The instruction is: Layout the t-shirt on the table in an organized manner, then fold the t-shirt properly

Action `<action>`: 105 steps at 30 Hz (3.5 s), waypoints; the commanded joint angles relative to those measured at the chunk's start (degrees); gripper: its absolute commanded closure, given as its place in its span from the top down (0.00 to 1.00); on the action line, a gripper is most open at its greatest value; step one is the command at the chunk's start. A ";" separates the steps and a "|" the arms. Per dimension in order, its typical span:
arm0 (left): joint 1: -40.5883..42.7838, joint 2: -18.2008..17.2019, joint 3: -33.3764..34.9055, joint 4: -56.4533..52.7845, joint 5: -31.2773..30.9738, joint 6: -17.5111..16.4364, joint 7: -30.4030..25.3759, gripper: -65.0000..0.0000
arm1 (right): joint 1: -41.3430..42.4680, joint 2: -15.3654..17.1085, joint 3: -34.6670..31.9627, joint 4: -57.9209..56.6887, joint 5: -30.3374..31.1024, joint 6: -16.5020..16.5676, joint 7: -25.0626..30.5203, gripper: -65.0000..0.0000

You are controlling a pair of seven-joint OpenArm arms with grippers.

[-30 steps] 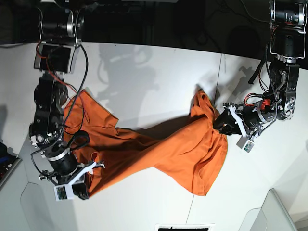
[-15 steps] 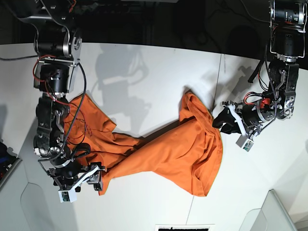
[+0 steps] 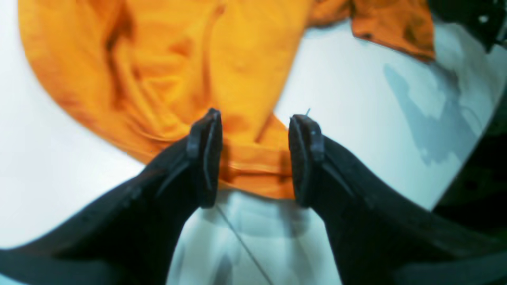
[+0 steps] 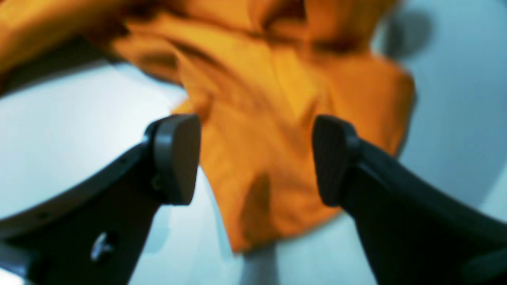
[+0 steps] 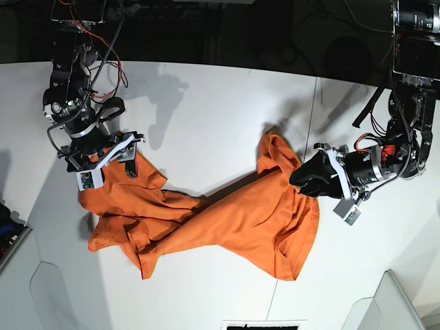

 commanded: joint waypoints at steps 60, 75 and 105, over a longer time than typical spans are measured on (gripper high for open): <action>7.63 6.95 -0.46 0.22 18.60 4.24 -11.67 0.46 | 2.14 2.54 10.08 -9.27 10.10 10.54 1.68 0.18; 8.59 6.93 -0.46 0.17 24.68 5.86 -12.02 0.00 | 2.40 3.41 10.08 -14.64 6.23 10.40 3.32 0.00; 9.53 -10.56 -0.46 0.20 24.44 5.90 -9.14 0.18 | -1.75 21.59 16.61 -11.21 13.16 10.58 -2.38 0.00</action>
